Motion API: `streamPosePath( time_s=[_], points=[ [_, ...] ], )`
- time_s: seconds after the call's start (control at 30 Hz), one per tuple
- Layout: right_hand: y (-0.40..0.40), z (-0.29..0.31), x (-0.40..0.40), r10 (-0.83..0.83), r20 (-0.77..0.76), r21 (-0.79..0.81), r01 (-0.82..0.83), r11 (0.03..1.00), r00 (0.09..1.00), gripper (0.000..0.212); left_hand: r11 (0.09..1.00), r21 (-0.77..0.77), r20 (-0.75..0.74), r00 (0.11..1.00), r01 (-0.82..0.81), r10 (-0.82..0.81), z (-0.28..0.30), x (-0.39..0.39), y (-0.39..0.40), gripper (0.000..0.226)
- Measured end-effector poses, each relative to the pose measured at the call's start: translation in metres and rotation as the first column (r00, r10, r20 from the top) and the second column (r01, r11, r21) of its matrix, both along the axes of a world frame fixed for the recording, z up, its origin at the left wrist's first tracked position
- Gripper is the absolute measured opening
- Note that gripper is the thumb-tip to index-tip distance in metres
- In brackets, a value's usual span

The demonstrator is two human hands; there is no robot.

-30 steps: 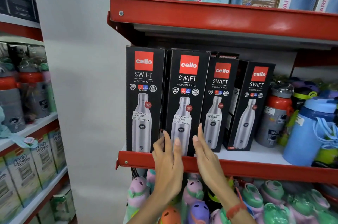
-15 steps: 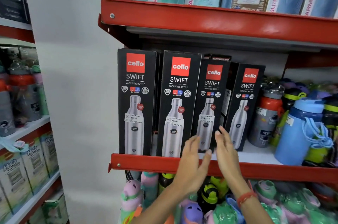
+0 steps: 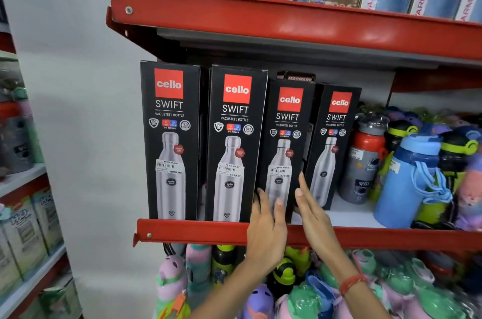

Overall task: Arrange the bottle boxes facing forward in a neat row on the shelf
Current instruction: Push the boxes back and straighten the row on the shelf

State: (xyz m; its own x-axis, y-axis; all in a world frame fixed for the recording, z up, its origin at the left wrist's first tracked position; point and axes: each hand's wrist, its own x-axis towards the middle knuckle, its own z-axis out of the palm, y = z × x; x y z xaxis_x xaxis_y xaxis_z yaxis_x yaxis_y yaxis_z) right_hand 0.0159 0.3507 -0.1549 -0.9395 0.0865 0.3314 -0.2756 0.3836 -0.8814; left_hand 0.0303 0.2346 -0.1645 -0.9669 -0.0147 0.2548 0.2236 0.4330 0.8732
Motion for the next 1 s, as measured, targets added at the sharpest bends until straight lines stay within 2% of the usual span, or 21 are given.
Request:
streamPosePath(
  time_s=[0.13,0.27,0.37,0.43,0.5,0.57,0.67,0.73,0.8,0.87,1.0],
  points=[
    [0.004,-0.001,0.017,-0.008,-0.001,0.033,0.008,0.999,1.0,0.039,1.0,0.014,-0.04,0.999,0.02,-0.02,-0.005,0.021,-0.01,0.067],
    [0.006,0.0,0.026,0.019,-0.018,-0.012,-0.019,1.0,1.0,0.045,0.998,0.022,-0.05,0.997,0.058,-0.057,-0.002,0.035,-0.014,0.076],
    [0.007,0.001,0.028,0.031,-0.018,0.002,-0.031,1.0,0.999,0.046,0.999,-0.007,-0.071,0.996,0.046,-0.046,-0.001,0.036,-0.016,0.07],
    [0.011,0.003,0.027,0.009,-0.025,0.0,-0.009,1.0,1.0,0.045,0.997,-0.074,-0.178,0.984,-0.039,0.025,-0.003,0.039,-0.013,0.06],
    [0.02,0.003,0.021,-0.071,-0.054,-0.028,0.07,0.997,0.996,0.044,0.991,-0.079,-0.368,0.927,-0.106,0.069,-0.001,0.043,-0.006,0.047],
    [0.034,0.003,0.011,-0.163,-0.094,-0.075,0.156,0.985,0.982,0.041,0.997,-0.067,-0.442,0.897,-0.034,0.001,0.004,0.041,0.009,0.04],
    [0.06,0.006,-0.012,-0.248,-0.11,-0.136,0.233,0.963,0.962,0.033,0.979,-0.096,-0.303,0.932,0.181,-0.202,0.006,0.023,0.044,0.048],
    [0.074,0.01,-0.03,-0.256,-0.07,-0.109,0.248,0.963,0.964,0.043,0.971,-0.067,-0.138,0.962,0.23,-0.237,0.009,0.006,0.07,0.057],
    [0.081,0.011,-0.046,-0.198,-0.019,-0.09,0.196,0.976,0.98,0.052,0.979,0.006,-0.01,0.979,0.203,-0.203,0.017,-0.01,0.09,0.063],
    [0.083,0.008,-0.055,-0.131,0.012,-0.051,0.131,0.99,0.991,0.057,0.983,0.062,0.053,0.983,0.173,-0.176,0.023,-0.024,0.101,0.066],
    [0.088,0.003,-0.053,-0.145,0.007,0.083,0.144,0.986,0.989,0.055,0.993,0.008,0.097,0.988,0.116,-0.116,0.027,-0.035,0.102,0.063]
  ],
)
